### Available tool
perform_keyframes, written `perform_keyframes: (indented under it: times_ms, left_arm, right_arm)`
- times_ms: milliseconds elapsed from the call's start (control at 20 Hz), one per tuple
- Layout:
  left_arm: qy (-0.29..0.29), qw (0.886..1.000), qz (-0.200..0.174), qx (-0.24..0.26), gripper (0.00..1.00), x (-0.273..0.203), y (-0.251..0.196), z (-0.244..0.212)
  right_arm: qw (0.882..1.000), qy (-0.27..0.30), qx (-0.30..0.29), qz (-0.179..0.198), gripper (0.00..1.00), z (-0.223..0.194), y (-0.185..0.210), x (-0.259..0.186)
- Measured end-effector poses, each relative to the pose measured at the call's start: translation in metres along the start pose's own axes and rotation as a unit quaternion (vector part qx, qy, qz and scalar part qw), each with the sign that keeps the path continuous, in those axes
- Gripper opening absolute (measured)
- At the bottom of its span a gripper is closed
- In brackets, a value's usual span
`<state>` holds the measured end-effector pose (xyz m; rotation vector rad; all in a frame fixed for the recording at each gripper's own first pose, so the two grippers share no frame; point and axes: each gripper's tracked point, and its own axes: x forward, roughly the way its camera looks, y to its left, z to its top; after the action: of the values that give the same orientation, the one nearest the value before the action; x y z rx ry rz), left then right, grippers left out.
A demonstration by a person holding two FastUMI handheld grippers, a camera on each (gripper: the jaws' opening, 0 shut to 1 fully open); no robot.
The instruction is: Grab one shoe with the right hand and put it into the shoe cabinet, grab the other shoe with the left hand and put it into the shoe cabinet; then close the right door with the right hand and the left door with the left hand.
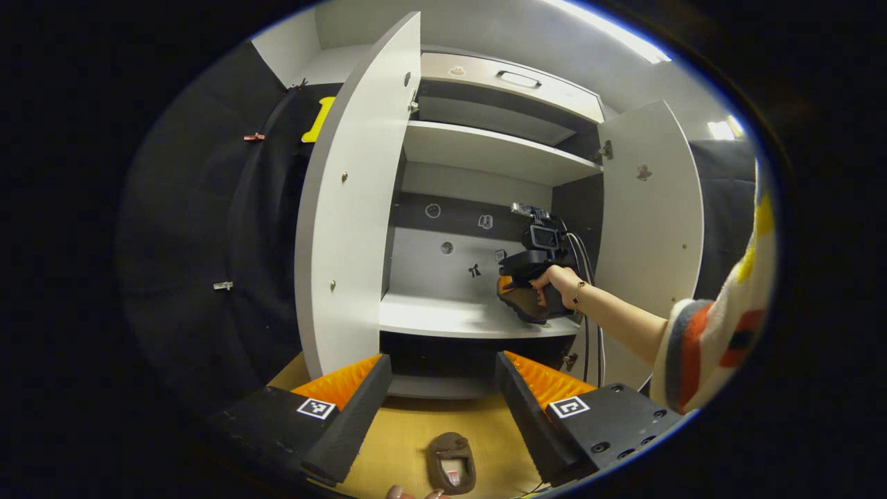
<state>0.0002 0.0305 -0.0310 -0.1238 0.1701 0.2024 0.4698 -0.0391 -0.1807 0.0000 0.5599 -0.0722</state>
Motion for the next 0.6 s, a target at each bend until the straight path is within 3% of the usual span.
perform_keyframes:
  times_ms: [100, 200, 300, 450, 600]
  left_arm:
    - [0.008, 1.0, 0.01, -0.007, 0.96, 0.0, 0.002, -0.006]
    - [0.015, 1.0, 0.018, -0.014, 0.96, -0.001, 0.004, -0.012]
    - [0.026, 0.999, 0.021, -0.023, 0.96, -0.001, 0.004, -0.019]
    - [0.025, 0.999, 0.017, -0.026, 0.96, -0.004, 0.004, -0.018]
    - [0.02, 1.0, 0.013, -0.016, 0.96, -0.009, 0.005, -0.013]
  right_arm:
    - [1.0, 0.028, 0.001, 0.002, 0.12, -0.013, 0.001, 0.013]
    - [1.0, 0.02, 0.002, 0.0, 0.16, -0.01, 0.001, 0.019]
    - [0.999, 0.035, 0.022, 0.026, 0.19, -0.015, 0.014, 0.018]
    - [0.998, 0.033, 0.022, 0.046, 0.78, -0.012, 0.025, -0.001]
    - [0.999, 0.0, 0.012, 0.048, 0.89, -0.006, 0.025, -0.03]
